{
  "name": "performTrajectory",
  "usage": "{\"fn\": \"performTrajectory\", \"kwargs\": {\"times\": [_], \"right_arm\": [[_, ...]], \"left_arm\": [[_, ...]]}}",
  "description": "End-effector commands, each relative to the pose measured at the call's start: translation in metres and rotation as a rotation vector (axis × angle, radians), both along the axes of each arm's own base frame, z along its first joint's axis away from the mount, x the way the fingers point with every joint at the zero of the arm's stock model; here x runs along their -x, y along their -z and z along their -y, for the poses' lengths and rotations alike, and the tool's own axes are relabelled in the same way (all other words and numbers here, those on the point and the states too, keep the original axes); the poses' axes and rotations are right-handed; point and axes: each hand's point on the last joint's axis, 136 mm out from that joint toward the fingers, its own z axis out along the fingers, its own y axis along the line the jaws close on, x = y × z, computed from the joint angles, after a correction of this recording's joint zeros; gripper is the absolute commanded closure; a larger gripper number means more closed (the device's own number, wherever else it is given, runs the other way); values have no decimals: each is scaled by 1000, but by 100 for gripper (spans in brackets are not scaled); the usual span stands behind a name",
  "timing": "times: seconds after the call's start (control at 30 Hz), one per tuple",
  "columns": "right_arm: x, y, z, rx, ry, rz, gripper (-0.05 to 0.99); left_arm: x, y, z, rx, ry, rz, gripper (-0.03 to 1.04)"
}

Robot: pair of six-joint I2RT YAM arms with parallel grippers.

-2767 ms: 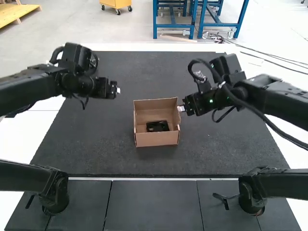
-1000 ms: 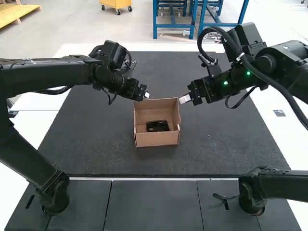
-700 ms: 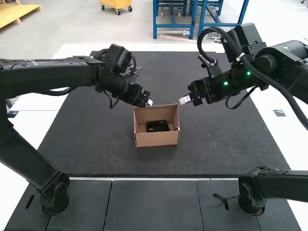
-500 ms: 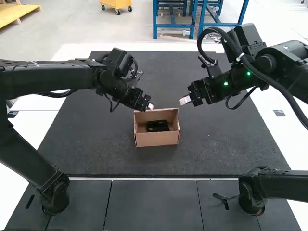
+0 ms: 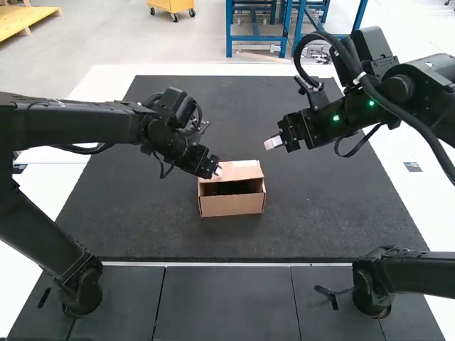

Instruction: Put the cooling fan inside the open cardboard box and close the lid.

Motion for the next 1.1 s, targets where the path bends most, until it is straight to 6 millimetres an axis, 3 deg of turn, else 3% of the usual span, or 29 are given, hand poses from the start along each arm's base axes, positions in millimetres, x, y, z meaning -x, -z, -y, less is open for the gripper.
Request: {"fn": "performTrajectory", "kwargs": {"times": [0.0,0.4,0.93,1.07], "right_arm": [[4,-12,-2,-32,-10,14,4],[6,-10,0,-26,-10,4,4],[7,-9,0,-26,-10,4,4],[7,-10,0,-28,-8,6,4]], "left_arm": [[3,-8,0,11,3,32,4],[-5,4,-8,-20,-34,85,4],[13,35,-20,-97,-9,58,4],[14,26,-20,-90,-8,70,4]]}}
